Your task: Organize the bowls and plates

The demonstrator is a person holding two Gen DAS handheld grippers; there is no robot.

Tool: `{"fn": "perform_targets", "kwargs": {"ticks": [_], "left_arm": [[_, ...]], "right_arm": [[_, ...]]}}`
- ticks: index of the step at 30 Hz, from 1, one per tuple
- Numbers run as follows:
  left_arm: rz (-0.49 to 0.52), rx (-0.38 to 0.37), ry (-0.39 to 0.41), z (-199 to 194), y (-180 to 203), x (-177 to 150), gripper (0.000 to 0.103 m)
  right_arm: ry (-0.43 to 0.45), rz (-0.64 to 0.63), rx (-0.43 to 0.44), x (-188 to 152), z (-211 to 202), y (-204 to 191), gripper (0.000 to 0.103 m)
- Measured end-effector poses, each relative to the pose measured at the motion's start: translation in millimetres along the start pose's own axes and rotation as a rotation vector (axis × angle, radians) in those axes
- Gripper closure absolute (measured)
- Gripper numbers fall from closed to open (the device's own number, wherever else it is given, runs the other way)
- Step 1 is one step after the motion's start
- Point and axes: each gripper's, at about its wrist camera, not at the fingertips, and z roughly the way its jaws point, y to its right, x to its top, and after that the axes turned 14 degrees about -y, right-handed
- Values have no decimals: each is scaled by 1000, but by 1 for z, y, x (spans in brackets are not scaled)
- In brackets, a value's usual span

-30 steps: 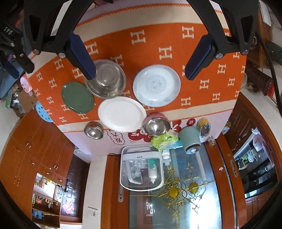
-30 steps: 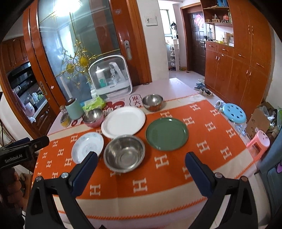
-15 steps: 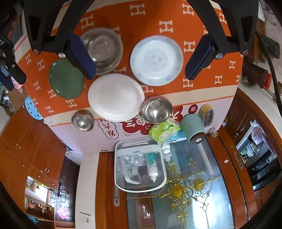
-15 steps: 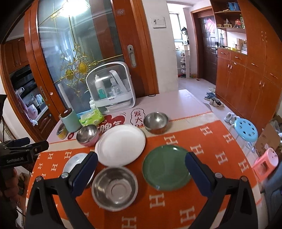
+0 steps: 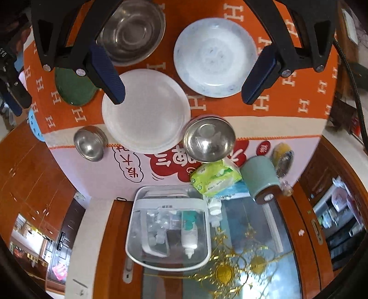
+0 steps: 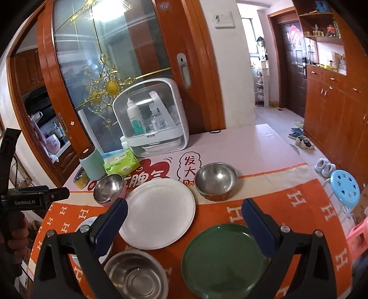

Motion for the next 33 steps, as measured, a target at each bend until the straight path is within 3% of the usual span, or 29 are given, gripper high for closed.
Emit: {"fn": "perform_targets", "kwargs": {"ticks": [6, 9, 13, 15, 23, 28, 33], "left_arm": [[-58, -48, -27, 47, -10, 12, 2], [-76, -47, -38, 71, -12, 18, 2], [-95, -102, -77, 99, -13, 24, 2], [-97, -95, -107, 115, -13, 27, 2], [-115, -96, -204, 166, -17, 35, 7], [-119, -92, -236, 186, -19, 39, 18], [-114, -119, -274, 200, -18, 42, 37]], "right_arm": [[-60, -11, 44, 3, 45, 9, 4], [-94, -11, 67, 4, 68, 14, 9], [-122, 0, 88, 5, 95, 21, 11], [-135, 4, 106, 4, 108, 25, 12], [-194, 8, 142, 3, 151, 29, 30], [-238, -2, 137, 1, 172, 27, 41], [-267, -3, 134, -1, 185, 26, 46]]}}
